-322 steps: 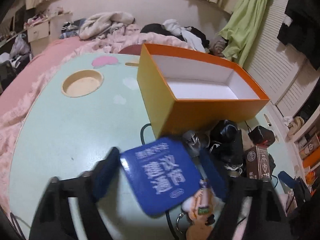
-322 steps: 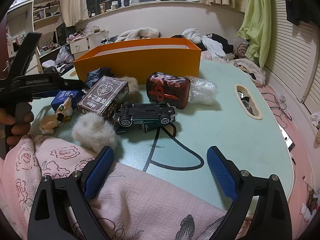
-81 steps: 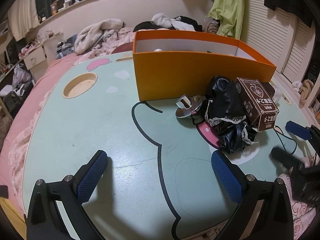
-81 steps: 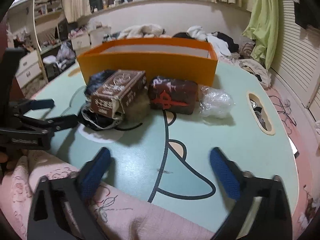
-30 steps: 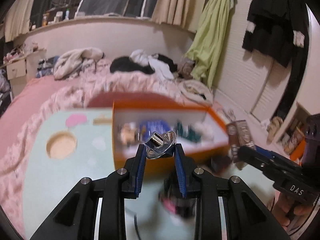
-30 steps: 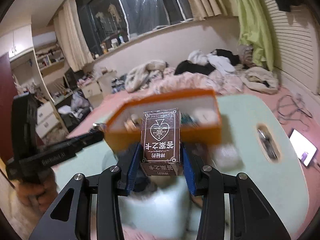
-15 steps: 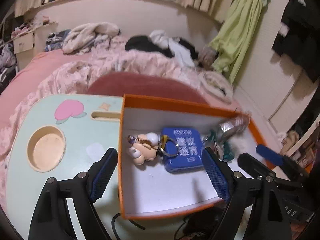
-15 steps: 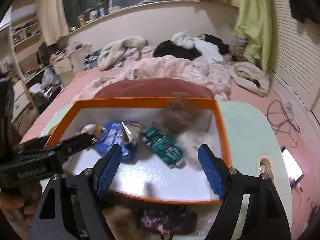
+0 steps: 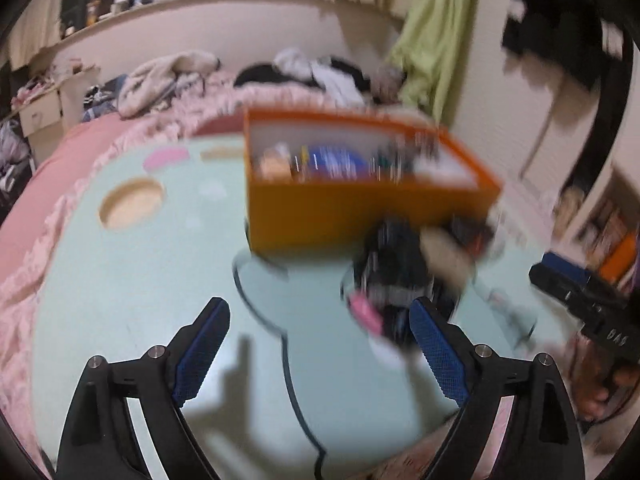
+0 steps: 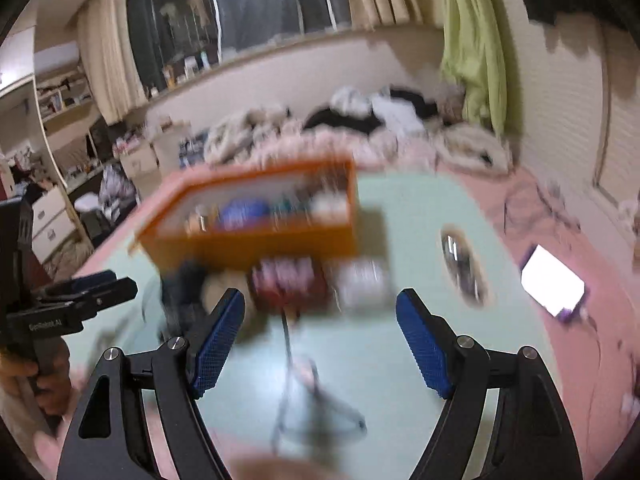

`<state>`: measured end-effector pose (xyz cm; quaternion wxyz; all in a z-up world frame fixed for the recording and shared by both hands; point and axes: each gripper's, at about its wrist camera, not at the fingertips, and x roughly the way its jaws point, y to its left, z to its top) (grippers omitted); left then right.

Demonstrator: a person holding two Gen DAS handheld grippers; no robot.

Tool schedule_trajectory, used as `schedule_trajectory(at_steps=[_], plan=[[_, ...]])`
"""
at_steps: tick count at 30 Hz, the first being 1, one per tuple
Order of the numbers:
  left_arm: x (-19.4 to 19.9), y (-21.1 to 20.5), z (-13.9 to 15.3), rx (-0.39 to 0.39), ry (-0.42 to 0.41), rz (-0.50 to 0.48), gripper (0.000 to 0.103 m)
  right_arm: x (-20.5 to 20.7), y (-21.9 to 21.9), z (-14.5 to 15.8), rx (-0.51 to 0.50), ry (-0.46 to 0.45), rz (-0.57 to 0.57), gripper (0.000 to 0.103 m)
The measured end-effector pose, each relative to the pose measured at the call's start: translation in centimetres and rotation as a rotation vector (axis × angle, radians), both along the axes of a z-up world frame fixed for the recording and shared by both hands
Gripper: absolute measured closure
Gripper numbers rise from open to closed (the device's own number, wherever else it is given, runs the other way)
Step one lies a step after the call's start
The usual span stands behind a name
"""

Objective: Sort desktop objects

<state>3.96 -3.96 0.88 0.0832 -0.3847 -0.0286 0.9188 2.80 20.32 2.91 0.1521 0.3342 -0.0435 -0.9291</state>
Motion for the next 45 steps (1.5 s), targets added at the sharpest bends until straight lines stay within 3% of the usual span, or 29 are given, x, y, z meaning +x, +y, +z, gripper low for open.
schedule_trajectory(at_steps=[2, 4, 6, 14, 25, 33, 35, 37, 40, 41, 42, 43, 45], plan=[[0.2, 1.3, -1.4, -0.087, -0.007, -0.007, 0.005, -0.2, -0.7, -1.7, 0.030, -0.049, 0.011, 0.025], [0.0, 2.3, -1.7, -0.149, -0.028, -0.019, 0.000, -0.5, -2.4, -2.9, 0.132, -0.038, -0.006, 0.022], [-0.1, 2.3, -1.7, -0.144, -0.033, -0.031, 0.000, -0.9, -4.1, -3.3, 0.200, -0.028, 0.027, 0.015], [0.4, 2.0, -1.8, -0.138, -0.025, -0.015, 0.000, -2.3, -4.8, -4.7, 0.191, -0.021, 0.045, 0.011], [0.4, 1.9, -1.7, -0.136, -0.025, -0.011, 0.000, -1.1, -4.1, -4.2, 0.190, -0.019, 0.045, 0.006], [0.8, 0.7, -0.5, -0.021, 0.009, -0.012, 0.000, -1.2, -4.0, -4.2, 0.190, -0.018, 0.046, 0.005], [0.6, 0.8, 0.5, 0.047, 0.025, -0.035, 0.000, -1.2, -4.0, -4.2, 0.190, -0.018, 0.047, 0.005], [-0.4, 0.9, 1.3, 0.127, 0.016, -0.048, 0.000, -1.0, -3.8, -4.1, 0.190, -0.018, 0.046, 0.005], [-2.4, 2.3, 1.8, 0.138, -0.021, -0.041, 0.001, -0.9, -3.8, -4.1, 0.189, -0.018, 0.046, 0.005], [-3.2, 3.0, 1.7, 0.122, -0.028, -0.042, 0.004, -1.0, -3.8, -4.1, 0.189, -0.018, 0.047, 0.005], [-3.5, 3.5, 1.5, 0.113, -0.036, -0.040, 0.017, -0.9, -3.9, -4.1, 0.189, -0.018, 0.047, 0.005], [-4.1, 3.8, 1.1, 0.101, -0.058, -0.036, 0.039, -1.0, -3.8, -4.2, 0.189, -0.017, 0.047, 0.005], [-4.5, 3.7, 0.3, 0.113, -0.097, -0.034, 0.063, -0.9, -3.9, -4.1, 0.189, -0.018, 0.047, 0.005]])
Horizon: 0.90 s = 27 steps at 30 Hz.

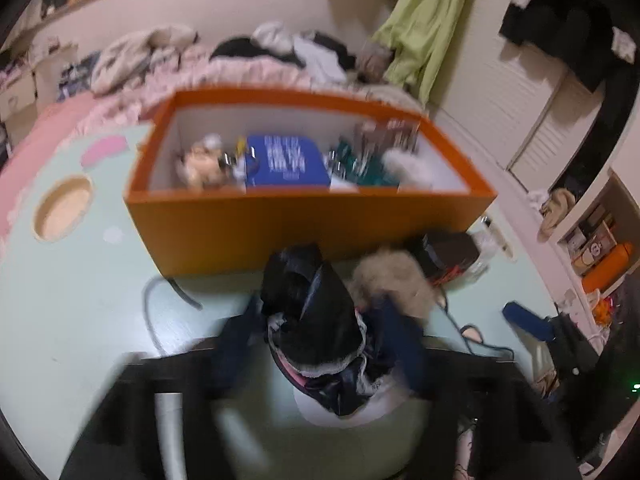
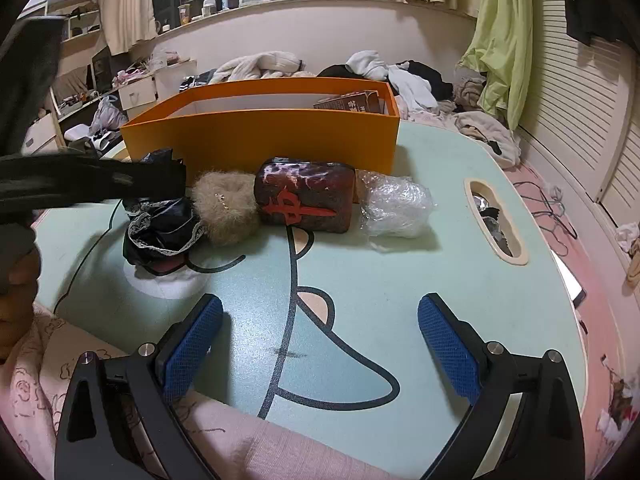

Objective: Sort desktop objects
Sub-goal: 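Grasp the black bag with the left tool while the right tool grasps the clear plastic bag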

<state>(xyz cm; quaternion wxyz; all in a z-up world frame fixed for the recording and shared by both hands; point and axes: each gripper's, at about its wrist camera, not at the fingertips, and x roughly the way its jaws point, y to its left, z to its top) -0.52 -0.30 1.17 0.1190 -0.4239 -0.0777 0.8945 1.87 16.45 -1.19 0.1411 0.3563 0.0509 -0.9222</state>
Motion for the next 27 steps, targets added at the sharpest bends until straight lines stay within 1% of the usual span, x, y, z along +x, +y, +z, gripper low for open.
schedule_trajectory(at_steps=[2, 4, 8, 10, 11, 13, 14, 15, 16, 17, 18, 19, 20, 23, 25, 26, 27], plan=[[1.1, -0.9, -0.2, 0.045, 0.035, 0.010, 0.068, 0.0, 0.0, -0.1, 0.000, 0.001, 0.000, 0.005], [2.0, -1.8, 0.0, 0.057, 0.053, 0.026, 0.070, 0.0, 0.0, 0.0, 0.001, 0.001, 0.000, 0.005], [3.8, -3.1, -0.1, -0.003, 0.084, 0.079, 0.070, 0.3, 0.2, 0.1, -0.012, 0.005, -0.005, 0.005], [4.2, -3.3, -0.8, -0.032, 0.082, 0.088, 0.070, 0.5, 0.9, 0.4, -0.068, 0.011, -0.009, 0.005], [4.4, -3.4, -0.9, -0.019, 0.090, 0.090, 0.070, 0.6, 1.3, 0.6, -0.095, 0.010, -0.019, 0.005], [4.3, -3.5, -1.0, -0.016, 0.086, 0.090, 0.070, 0.1, 2.8, 1.2, -0.177, -0.006, -0.065, 0.014], [4.1, -3.5, -0.9, -0.018, 0.085, 0.089, 0.069, -0.2, 3.6, 1.7, -0.217, -0.009, -0.087, 0.020], [4.1, -3.5, -1.0, -0.023, 0.085, 0.088, 0.069, -0.8, 4.4, 2.2, -0.262, -0.008, -0.115, 0.022], [4.1, -3.4, -1.0, -0.026, 0.087, 0.089, 0.069, -1.3, 4.9, 2.8, -0.276, -0.002, -0.138, 0.023], [4.1, -3.5, -0.9, -0.027, 0.087, 0.089, 0.069, -1.9, 5.2, 3.4, -0.263, 0.011, -0.161, 0.026], [4.0, -3.5, -0.9, -0.025, 0.086, 0.088, 0.069, -2.6, 5.2, 4.1, -0.221, 0.024, -0.182, 0.029], [4.0, -3.6, -0.9, -0.022, 0.086, 0.088, 0.069, -3.2, 5.1, 4.4, -0.191, 0.025, -0.186, 0.030], [4.0, -3.5, -0.9, -0.023, 0.086, 0.088, 0.069, -3.9, 5.0, 4.7, -0.171, 0.020, -0.182, 0.035], [4.0, -3.6, -0.9, -0.024, 0.086, 0.088, 0.069, -5.3, 4.7, 4.7, -0.167, -0.030, -0.170, 0.042], [4.0, -3.6, -0.9, -0.023, 0.087, 0.088, 0.069, -6.4, 4.4, 3.8, -0.153, -0.091, -0.157, 0.046], [4.0, -3.6, -0.9, -0.023, 0.087, 0.088, 0.069, -7.0, 4.0, 2.9, -0.147, -0.143, -0.146, 0.056], [4.0, -3.6, -0.9, -0.023, 0.085, 0.087, 0.069, -6.9, 4.1, 2.4, -0.143, -0.142, -0.141, 0.067]])
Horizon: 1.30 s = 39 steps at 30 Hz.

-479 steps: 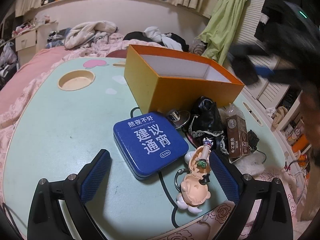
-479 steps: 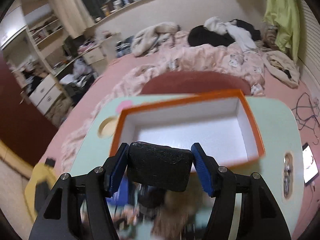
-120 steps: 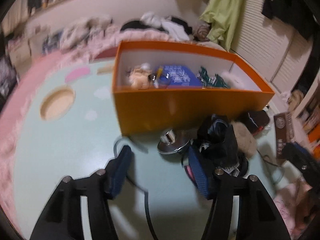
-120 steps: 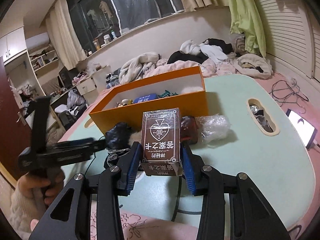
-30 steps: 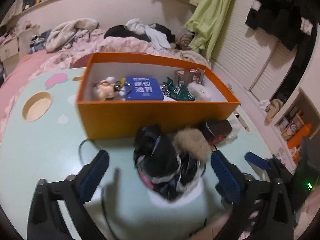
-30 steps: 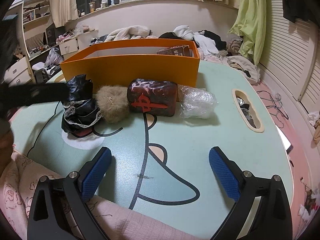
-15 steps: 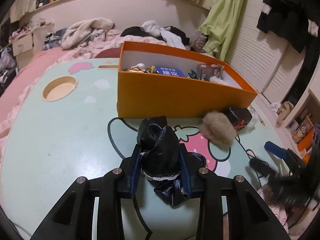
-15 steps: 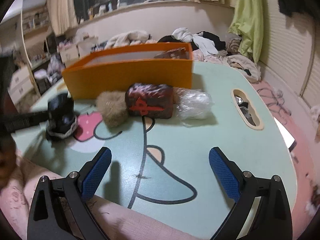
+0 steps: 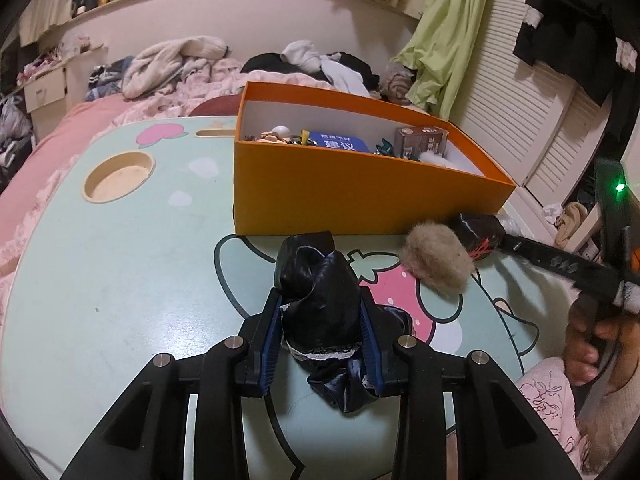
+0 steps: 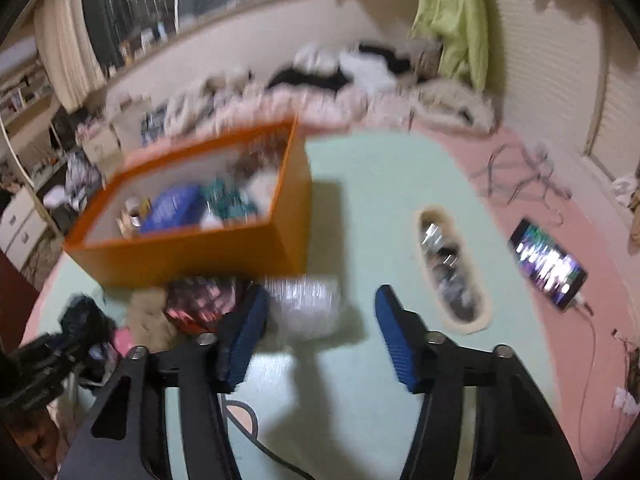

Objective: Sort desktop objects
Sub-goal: 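Grasp the black bag with the left tool while the right tool grasps the clear plastic bag, then drop the black bag in with the left tool while the right tool drops the plastic bag in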

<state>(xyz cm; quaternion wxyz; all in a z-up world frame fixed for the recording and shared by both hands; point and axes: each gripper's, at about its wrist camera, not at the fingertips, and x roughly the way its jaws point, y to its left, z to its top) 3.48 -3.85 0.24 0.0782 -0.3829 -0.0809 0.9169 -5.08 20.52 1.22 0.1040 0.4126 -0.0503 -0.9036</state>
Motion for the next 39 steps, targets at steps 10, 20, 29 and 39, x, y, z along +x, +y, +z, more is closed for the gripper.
schedule_trajectory(at_steps=[10, 20, 29, 39], plan=[[1.2, -0.6, 1.4, 0.037, 0.056, -0.003, 0.070, 5.9, 0.4, 1.5, -0.029, 0.222, 0.042, 0.069], [-3.5, 0.3, 9.6, 0.092, 0.210, -0.041, 0.071, 1.6, -3.9, 8.1, -0.067, 0.314, 0.139, 0.069], [-12.5, -0.2, 5.5, 0.097, 0.099, 0.020, 0.011, -4.9, -4.7, 4.4, -0.062, 0.174, 0.096, 0.021], [-6.0, -1.8, 8.5, 0.093, 0.222, 0.034, 0.010, 1.4, -2.4, 6.2, -0.150, 0.295, 0.024, 0.021]])
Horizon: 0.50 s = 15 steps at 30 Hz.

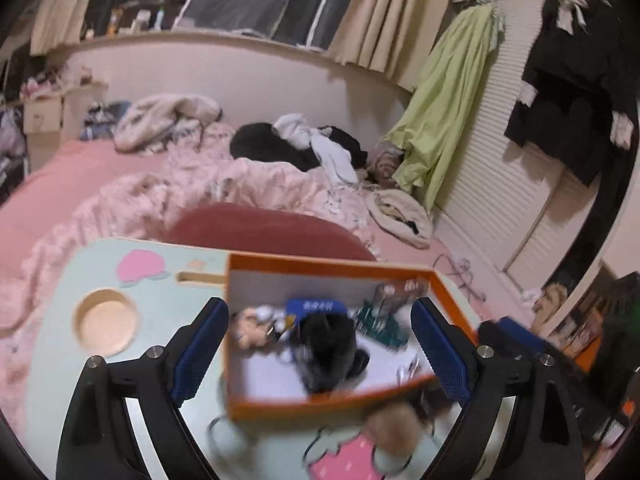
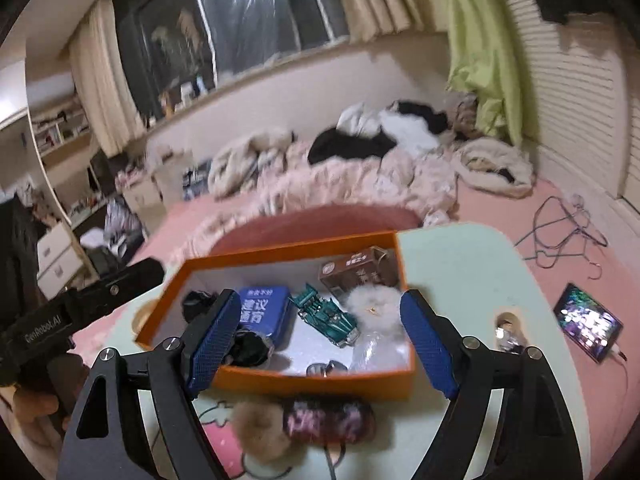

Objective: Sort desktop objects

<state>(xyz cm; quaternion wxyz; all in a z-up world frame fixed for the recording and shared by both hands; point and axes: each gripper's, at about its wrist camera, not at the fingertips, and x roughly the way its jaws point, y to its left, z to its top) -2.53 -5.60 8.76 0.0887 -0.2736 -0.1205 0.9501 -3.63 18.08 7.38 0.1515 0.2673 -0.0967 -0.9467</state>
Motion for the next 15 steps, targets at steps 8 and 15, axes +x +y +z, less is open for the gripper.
schedule_trajectory(at_steps=[8, 15], plan=[[4.3, 1.7, -6.0, -0.155, -0.200, -0.007, 0.008, 4.4, -0.8, -4.5, 0.184, -0.114, 0.018, 0.021], [4.0, 2.5, -9.3, -0.318, -0.302, 0.012, 0.000, 4.1, -1.9, -7.8, 0.320, -0.204, 0.015, 0.013]])
